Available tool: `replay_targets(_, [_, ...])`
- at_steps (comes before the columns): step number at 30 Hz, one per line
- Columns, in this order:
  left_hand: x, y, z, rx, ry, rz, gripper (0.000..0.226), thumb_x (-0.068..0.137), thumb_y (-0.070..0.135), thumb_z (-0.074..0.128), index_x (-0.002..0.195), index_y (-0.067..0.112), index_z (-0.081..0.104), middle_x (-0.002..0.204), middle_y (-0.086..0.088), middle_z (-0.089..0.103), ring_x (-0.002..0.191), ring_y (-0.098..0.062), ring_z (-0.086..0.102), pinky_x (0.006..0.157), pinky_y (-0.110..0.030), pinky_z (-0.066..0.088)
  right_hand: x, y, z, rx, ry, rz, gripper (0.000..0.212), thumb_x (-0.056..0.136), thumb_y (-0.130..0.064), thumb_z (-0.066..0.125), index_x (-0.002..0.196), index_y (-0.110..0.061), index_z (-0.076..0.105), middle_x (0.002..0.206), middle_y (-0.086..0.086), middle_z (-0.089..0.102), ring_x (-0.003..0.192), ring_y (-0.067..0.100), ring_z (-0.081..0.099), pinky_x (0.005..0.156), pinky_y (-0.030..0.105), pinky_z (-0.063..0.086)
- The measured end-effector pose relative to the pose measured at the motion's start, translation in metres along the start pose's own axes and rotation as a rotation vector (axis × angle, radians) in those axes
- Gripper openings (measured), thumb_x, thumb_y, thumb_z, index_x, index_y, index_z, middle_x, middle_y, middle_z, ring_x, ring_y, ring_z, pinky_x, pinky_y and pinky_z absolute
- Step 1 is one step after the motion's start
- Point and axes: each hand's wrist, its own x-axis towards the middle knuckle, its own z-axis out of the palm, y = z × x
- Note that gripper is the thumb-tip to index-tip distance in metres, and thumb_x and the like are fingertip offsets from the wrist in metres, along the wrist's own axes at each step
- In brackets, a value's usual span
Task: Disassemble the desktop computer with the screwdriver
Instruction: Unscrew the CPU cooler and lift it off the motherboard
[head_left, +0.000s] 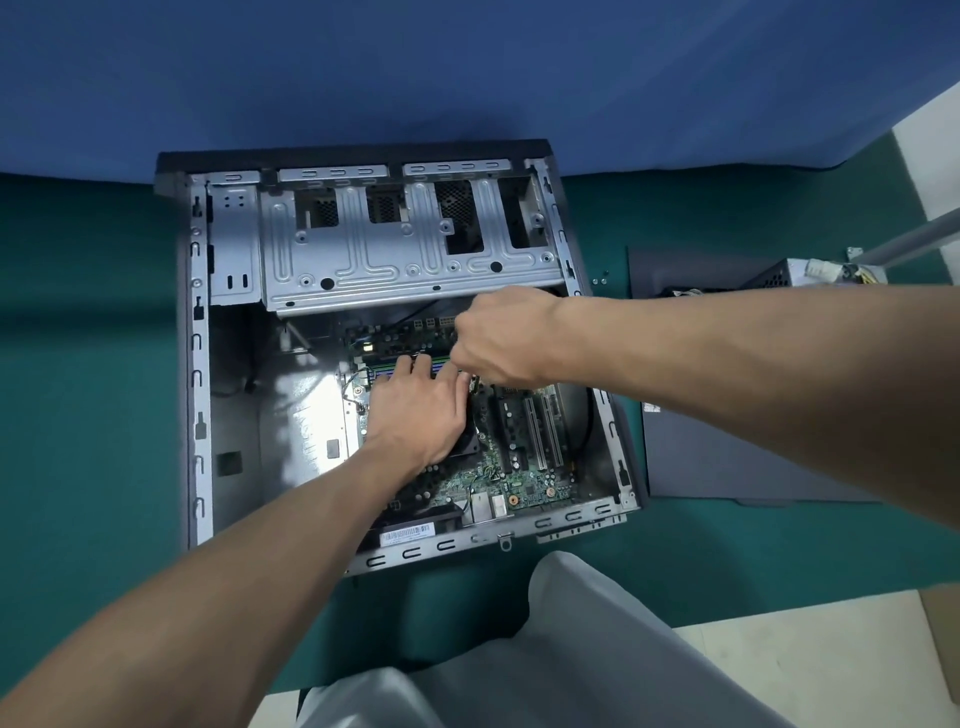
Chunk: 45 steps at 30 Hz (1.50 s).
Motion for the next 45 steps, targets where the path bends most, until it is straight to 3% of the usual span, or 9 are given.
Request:
replay_targets(5, [-0.001, -0.002, 0.003, 0.033, 0.009, 0.006, 0.060, 0.095, 0.045, 0.008, 0.101, 0.017, 0.061, 0.095, -0.011, 0.063, 0.090, -0.027, 0.057, 0.064, -0.036, 0.045, 0.003, 0.005, 0.008, 0.518, -0.072, 0.256, 0.038, 0.088, -0.024, 0.065, 0.058, -0.011, 0.045, 0.055, 0.001, 0.047, 0.048, 0.014, 0.045, 0.041, 0.023, 0.033])
replay_targets(10, [0.000, -0.002, 0.005, 0.036, 0.020, -0.002, 0.059, 0.097, 0.046, 0.010, 0.095, 0.018, 0.062, 0.090, -0.010, 0.064, 0.085, -0.027, 0.059, 0.060, -0.034, 0.043, 0.006, 0.007, 0.013, 1.274, -0.406, 0.791, 0.015, 0.100, -0.014, 0.035, 0.094, -0.007, 0.047, 0.063, 0.006, 0.048, 0.036, 0.009, 0.033, 0.035, 0.019, 0.026])
replay_targets(16, [0.001, -0.001, 0.006, 0.016, 0.007, -0.005, 0.061, 0.097, 0.047, 0.008, 0.098, 0.018, 0.063, 0.092, -0.011, 0.064, 0.089, -0.028, 0.058, 0.063, -0.036, 0.045, -0.003, -0.003, 0.009, 0.599, -0.240, 0.469, 0.028, 0.091, -0.007, 0.047, 0.065, -0.010, 0.036, 0.065, 0.001, 0.038, 0.064, 0.020, 0.047, 0.070, 0.031, 0.048])
replay_targets(24, [-0.001, 0.000, 0.000, 0.014, 0.003, 0.009, 0.058, 0.090, 0.039, 0.008, 0.093, 0.012, 0.059, 0.092, -0.013, 0.061, 0.088, -0.029, 0.056, 0.065, -0.036, 0.047, -0.010, -0.007, 0.009, -0.123, 0.039, -0.044, 0.031, 0.099, -0.014, 0.040, 0.069, -0.009, 0.043, 0.071, 0.004, 0.045, 0.065, 0.024, 0.048, 0.057, 0.032, 0.037])
replay_targets(26, [-0.001, 0.000, 0.000, 0.013, 0.013, 0.004, 0.057, 0.093, 0.040, 0.010, 0.095, 0.013, 0.060, 0.092, -0.013, 0.061, 0.088, -0.029, 0.056, 0.065, -0.036, 0.049, -0.008, -0.006, 0.008, 0.097, 0.035, 0.039, 0.013, 0.092, -0.008, 0.049, 0.079, -0.009, 0.054, 0.068, 0.003, 0.044, 0.070, 0.027, 0.052, 0.057, 0.032, 0.038])
replay_targets(30, [0.000, -0.002, 0.005, 0.032, 0.029, 0.004, 0.057, 0.095, 0.043, 0.011, 0.100, 0.016, 0.061, 0.093, -0.012, 0.062, 0.089, -0.028, 0.057, 0.064, -0.036, 0.046, 0.000, -0.005, 0.008, 0.933, -0.011, 0.527, 0.032, 0.091, -0.022, 0.058, 0.063, -0.008, 0.051, 0.055, 0.003, 0.048, 0.051, 0.021, 0.053, 0.040, 0.020, 0.035])
replay_targets(34, [0.001, -0.002, 0.008, 0.048, 0.050, 0.002, 0.058, 0.098, 0.046, 0.010, 0.093, 0.019, 0.062, 0.088, -0.011, 0.064, 0.084, -0.027, 0.059, 0.059, -0.033, 0.039, 0.007, 0.005, 0.007, 1.431, -0.387, 0.923, 0.024, 0.101, -0.016, 0.034, 0.086, -0.005, 0.050, 0.051, 0.003, 0.047, 0.027, 0.008, 0.029, 0.031, 0.014, 0.023])
replay_targets(38, [0.001, -0.003, 0.008, 0.045, 0.045, 0.004, 0.059, 0.098, 0.047, 0.011, 0.093, 0.019, 0.063, 0.085, -0.011, 0.064, 0.081, -0.027, 0.059, 0.056, -0.032, 0.035, 0.012, 0.005, 0.007, 1.104, -0.369, 0.735, 0.025, 0.097, -0.004, 0.035, 0.079, -0.004, 0.051, 0.065, 0.004, 0.042, 0.046, 0.009, 0.028, 0.040, 0.019, 0.023])
replay_targets(45, [0.000, -0.001, 0.004, 0.006, 0.026, 0.005, 0.063, 0.095, 0.044, 0.008, 0.093, 0.015, 0.064, 0.087, -0.012, 0.063, 0.083, -0.028, 0.058, 0.062, -0.035, 0.045, -0.008, -0.003, 0.002, -0.131, -0.093, 0.013, 0.019, 0.098, -0.014, 0.044, 0.080, -0.013, 0.052, 0.082, 0.004, 0.058, 0.065, 0.019, 0.051, 0.051, 0.028, 0.037])
